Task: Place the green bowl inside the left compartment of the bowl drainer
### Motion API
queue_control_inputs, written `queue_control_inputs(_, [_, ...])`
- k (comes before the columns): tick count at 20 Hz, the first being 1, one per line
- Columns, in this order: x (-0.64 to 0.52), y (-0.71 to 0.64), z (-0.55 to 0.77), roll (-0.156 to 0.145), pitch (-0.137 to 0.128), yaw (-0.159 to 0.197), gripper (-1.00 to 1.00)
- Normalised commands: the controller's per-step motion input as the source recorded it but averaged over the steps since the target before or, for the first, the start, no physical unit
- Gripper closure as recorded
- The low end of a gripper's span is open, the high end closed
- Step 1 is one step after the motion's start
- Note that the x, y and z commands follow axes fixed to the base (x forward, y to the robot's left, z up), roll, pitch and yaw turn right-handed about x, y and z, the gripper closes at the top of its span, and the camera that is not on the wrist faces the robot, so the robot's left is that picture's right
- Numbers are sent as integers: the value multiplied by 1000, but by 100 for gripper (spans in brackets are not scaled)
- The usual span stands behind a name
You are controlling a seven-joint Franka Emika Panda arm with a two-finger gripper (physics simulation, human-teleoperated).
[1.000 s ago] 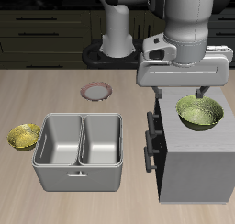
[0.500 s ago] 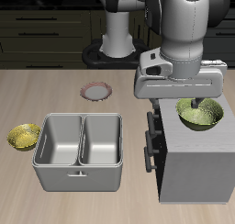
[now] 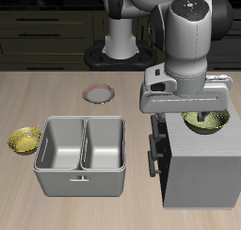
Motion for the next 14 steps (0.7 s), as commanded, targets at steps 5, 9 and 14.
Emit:
queue_control_inputs(5, [-6,67,-143,31,12,-8,100])
queue_control_inputs(9, [-27,14,-73,22,15,-13,100])
queue_control_inputs(14, [-9,-67,-24,7,6,-2,100])
